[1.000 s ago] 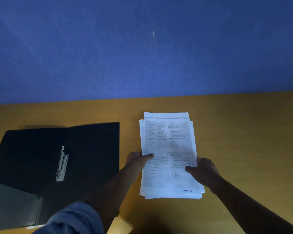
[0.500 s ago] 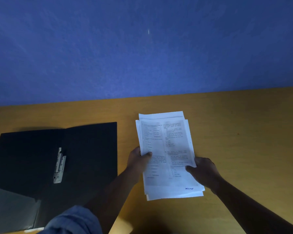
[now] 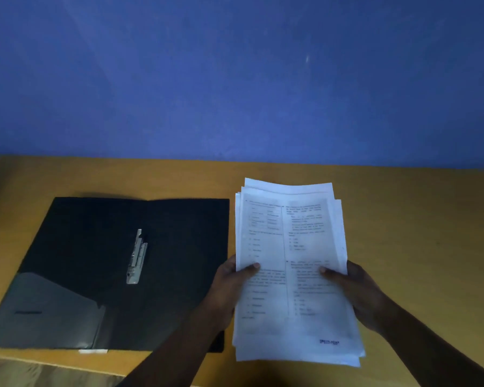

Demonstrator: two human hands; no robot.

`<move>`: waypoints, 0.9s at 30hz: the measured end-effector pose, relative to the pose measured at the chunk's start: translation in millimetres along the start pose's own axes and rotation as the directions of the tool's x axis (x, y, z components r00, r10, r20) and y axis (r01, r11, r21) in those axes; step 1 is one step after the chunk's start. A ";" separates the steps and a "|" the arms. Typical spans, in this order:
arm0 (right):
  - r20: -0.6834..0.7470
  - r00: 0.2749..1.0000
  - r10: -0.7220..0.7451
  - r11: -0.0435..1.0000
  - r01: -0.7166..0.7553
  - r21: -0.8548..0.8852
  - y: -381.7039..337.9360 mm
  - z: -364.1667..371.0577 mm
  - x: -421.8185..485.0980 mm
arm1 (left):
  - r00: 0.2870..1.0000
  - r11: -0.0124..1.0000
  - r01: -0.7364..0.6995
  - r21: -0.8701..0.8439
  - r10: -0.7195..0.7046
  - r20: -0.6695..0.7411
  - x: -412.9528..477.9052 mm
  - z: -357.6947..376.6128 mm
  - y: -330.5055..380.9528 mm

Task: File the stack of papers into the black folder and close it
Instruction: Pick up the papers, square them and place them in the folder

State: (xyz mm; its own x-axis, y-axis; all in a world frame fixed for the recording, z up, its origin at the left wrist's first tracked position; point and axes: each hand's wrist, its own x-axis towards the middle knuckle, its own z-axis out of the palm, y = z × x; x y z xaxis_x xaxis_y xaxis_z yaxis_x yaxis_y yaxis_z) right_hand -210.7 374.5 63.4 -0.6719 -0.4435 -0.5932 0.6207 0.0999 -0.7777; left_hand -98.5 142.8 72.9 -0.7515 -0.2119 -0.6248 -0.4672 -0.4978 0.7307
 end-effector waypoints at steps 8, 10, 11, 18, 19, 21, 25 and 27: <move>0.042 0.985 -0.167 0.963 0.172 -0.208 -9.8 91.6 14.7 | 0.985 0.986 -0.163 -0.023 0.161 -0.057 -23.5 -80.6 32.6; 0.027 0.980 -0.196 0.952 0.197 -0.236 -12.0 118.2 18.3 | 0.970 0.975 -0.222 -0.007 0.220 -0.101 -30.0 -100.0 41.1; 0.023 0.977 -0.213 0.944 0.211 -0.254 -12.7 131.4 19.9 | 0.960 0.968 -0.252 -0.003 0.249 -0.130 -33.2 -108.9 44.9; 0.029 0.938 -0.345 0.894 0.338 -0.294 -22.0 216.0 22.2 | 0.867 0.905 -0.412 0.110 0.426 -0.259 -53.9 -163.3 77.9; 0.041 0.930 -0.364 0.892 0.361 -0.273 -23.9 224.9 20.0 | 0.855 0.890 -0.441 0.114 0.455 -0.250 -57.8 -168.1 84.1; 0.047 0.906 -0.421 0.878 0.420 -0.229 -28.1 239.7 15.9 | 0.829 0.857 -0.496 0.138 0.515 -0.217 -65.8 -175.6 96.8; 0.057 0.854 -0.518 0.828 0.517 -0.218 -35.8 261.3 11.0 | 0.808 0.825 -0.545 0.149 0.564 -0.168 -78.2 -186.5 116.5; 0.072 0.831 -0.551 0.798 0.550 -0.245 -38.2 268.3 9.6 | 0.800 0.814 -0.558 0.158 0.579 -0.156 -83.5 -188.6 126.0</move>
State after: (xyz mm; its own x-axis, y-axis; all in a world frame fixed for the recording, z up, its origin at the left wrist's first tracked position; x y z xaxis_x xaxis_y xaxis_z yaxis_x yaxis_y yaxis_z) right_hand -132.4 127.5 143.2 -0.8715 -0.4878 -0.0499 0.0267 0.0544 -0.9982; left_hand -6.8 -60.9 165.3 -0.7990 -0.5892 -0.1201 -0.0348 -0.1541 0.9874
